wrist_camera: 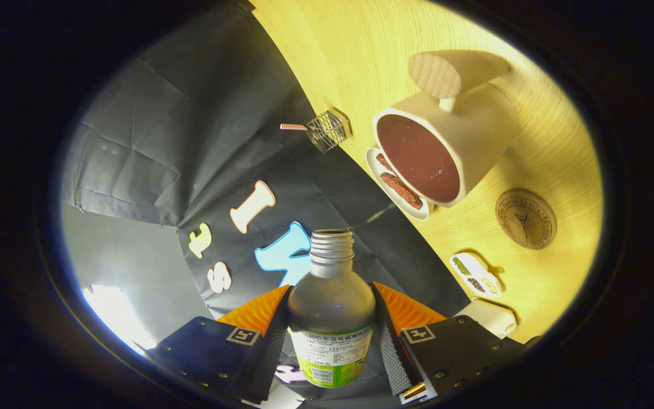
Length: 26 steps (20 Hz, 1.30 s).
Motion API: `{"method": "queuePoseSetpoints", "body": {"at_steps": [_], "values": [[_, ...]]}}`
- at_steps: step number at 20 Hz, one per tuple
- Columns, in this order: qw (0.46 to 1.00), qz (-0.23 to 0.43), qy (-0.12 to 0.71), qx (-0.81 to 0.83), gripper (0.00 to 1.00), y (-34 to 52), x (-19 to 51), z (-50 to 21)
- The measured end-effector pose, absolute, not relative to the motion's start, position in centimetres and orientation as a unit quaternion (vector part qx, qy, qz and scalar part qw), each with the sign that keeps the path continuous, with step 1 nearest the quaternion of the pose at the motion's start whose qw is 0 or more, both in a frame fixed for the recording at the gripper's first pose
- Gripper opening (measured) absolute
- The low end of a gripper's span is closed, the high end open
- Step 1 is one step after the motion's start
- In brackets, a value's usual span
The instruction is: Take the bottle from table, then pour the juice into the cup, finally place the bottle on the coaster
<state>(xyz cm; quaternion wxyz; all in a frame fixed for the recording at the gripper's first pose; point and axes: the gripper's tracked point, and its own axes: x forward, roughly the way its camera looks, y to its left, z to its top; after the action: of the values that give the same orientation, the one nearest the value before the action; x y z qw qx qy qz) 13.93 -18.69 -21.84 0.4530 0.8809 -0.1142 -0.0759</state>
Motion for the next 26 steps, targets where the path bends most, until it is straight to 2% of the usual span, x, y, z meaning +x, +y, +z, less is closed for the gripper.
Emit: {"method": "queuePoseSetpoints", "body": {"at_steps": [16, 22, 26], "values": [[0.529, -0.078, -0.081, 0.841, 0.76, -18.4, 13.4, -25.5], [0.588, -0.072, -0.067, 0.803, 0.76, -18.0, 13.3, -25.9], [0.678, -0.088, -0.037, 0.729, 0.76, -18.1, 13.0, -26.7]]}}
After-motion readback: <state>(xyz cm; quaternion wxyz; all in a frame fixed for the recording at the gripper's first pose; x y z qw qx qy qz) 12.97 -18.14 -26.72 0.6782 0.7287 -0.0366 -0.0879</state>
